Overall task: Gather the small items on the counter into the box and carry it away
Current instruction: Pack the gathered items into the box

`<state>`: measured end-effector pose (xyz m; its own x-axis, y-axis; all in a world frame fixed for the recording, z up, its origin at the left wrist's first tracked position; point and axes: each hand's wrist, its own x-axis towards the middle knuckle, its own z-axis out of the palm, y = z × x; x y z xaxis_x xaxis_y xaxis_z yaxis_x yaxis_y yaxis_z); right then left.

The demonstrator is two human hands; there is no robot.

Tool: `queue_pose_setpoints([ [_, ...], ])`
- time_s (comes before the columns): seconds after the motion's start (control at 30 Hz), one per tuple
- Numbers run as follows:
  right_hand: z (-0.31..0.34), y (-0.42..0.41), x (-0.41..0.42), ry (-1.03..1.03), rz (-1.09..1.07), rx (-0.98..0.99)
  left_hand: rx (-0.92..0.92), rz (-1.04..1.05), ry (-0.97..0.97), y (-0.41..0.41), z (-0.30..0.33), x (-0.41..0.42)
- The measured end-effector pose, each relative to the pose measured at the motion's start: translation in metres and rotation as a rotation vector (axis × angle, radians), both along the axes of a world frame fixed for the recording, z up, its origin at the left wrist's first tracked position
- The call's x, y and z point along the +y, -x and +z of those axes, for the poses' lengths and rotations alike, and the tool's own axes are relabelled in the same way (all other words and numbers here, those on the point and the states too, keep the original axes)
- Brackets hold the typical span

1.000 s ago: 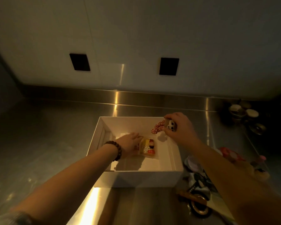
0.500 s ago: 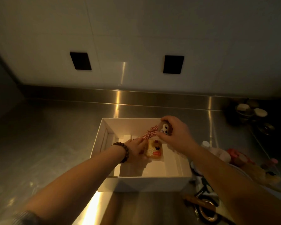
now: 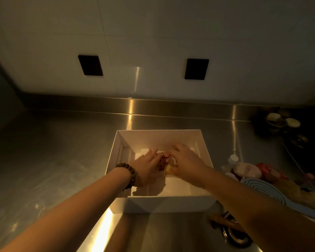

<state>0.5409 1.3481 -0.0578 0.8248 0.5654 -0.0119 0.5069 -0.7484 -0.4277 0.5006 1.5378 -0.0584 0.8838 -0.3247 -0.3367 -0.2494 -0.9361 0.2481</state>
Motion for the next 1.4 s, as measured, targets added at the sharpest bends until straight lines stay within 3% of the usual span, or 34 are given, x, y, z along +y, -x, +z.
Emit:
queue_pose_setpoints([
  [0.07, -0.003, 0.007, -0.008, 0.11, 0.128, 0.147, 0.116, -0.101, -0.177, -0.001, -0.008, -0.006],
  [0.17, -0.01, 0.005, -0.01, 0.41, 0.19, 0.047, 0.137, -0.22, -0.408, -0.01, -0.019, -0.016],
  [0.3, -0.013, 0.001, -0.004, 0.42, 0.127, -0.024, 0.152, -0.097, -0.392, -0.026, -0.021, -0.03],
  [0.43, -0.006, 0.006, -0.005, 0.344, 0.089, 0.032, 0.135, 0.01, -0.23, -0.032, -0.015, -0.033],
  [0.57, 0.025, 0.018, -0.017, -0.005, 0.02, 0.229, -0.029, 0.147, 0.012, -0.02, 0.004, -0.036],
  [0.73, 0.066, 0.034, -0.081, -0.212, -0.108, 0.097, -0.278, 0.204, 0.324, -0.008, 0.048, -0.084],
  [0.9, 0.079, 0.051, -0.178, -0.297, -0.353, -0.04, -0.442, 0.058, 0.447, 0.0, 0.077, -0.167],
  [1.0, 0.067, 0.06, -0.235, -0.2, -0.455, 0.011, -0.376, -0.053, 0.486, 0.005, 0.072, -0.219],
  [1.17, 0.031, 0.084, -0.31, -0.067, -0.585, 0.061, -0.109, -0.228, 0.362, 0.008, 0.033, -0.287],
  [1.33, -0.002, 0.1, -0.352, 0.218, -0.537, 0.136, -0.012, -0.194, 0.208, 0.009, -0.008, -0.307],
  [1.4, -0.015, 0.098, -0.359, 0.285, -0.527, 0.067, 0.039, -0.201, 0.139, 0.007, -0.02, -0.313],
])
